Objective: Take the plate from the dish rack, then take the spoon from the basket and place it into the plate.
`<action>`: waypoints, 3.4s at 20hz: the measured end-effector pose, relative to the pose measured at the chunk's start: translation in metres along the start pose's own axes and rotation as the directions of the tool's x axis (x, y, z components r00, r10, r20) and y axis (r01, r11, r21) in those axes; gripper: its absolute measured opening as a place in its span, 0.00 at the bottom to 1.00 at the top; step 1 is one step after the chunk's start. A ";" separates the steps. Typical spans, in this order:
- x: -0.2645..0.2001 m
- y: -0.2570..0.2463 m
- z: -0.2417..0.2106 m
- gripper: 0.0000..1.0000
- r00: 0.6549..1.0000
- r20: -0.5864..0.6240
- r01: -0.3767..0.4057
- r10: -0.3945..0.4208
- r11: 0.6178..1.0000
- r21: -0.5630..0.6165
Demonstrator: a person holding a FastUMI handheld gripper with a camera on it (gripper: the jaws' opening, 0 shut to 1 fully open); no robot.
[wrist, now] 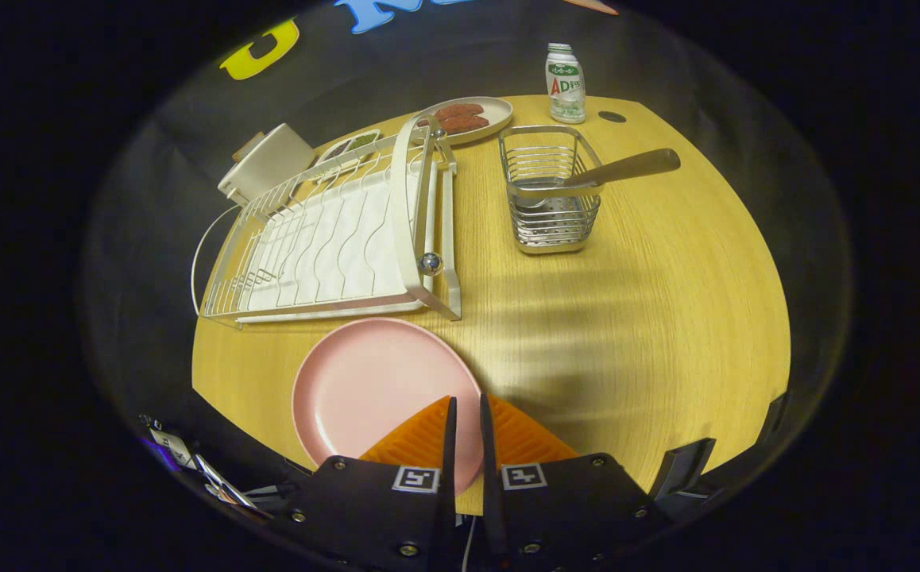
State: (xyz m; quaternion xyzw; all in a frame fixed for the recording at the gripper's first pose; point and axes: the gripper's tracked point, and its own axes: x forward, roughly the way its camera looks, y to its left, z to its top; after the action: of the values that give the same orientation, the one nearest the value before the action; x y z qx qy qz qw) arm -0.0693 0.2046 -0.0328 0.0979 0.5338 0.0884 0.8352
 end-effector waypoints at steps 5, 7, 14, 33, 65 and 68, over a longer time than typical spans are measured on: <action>-0.013 -0.010 0.010 0.14 0.995 0.096 -0.001 0.004 0.999 -0.032; -0.020 -0.018 0.012 0.14 0.991 0.135 0.014 -0.008 0.999 -0.044; -0.048 -0.051 0.027 0.14 0.960 0.272 0.079 -0.064 0.996 -0.043; -0.070 -0.098 0.106 0.15 0.655 0.753 0.106 0.059 0.980 -0.169; -0.011 -0.085 0.193 0.18 0.592 0.796 -0.032 0.129 0.990 -0.136; -0.011 -0.082 0.188 0.14 0.632 0.766 -0.045 0.117 0.992 -0.114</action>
State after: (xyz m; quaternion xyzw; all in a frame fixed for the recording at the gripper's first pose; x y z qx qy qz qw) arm 0.1008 0.1095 0.0331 0.1149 0.1174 0.0979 0.9815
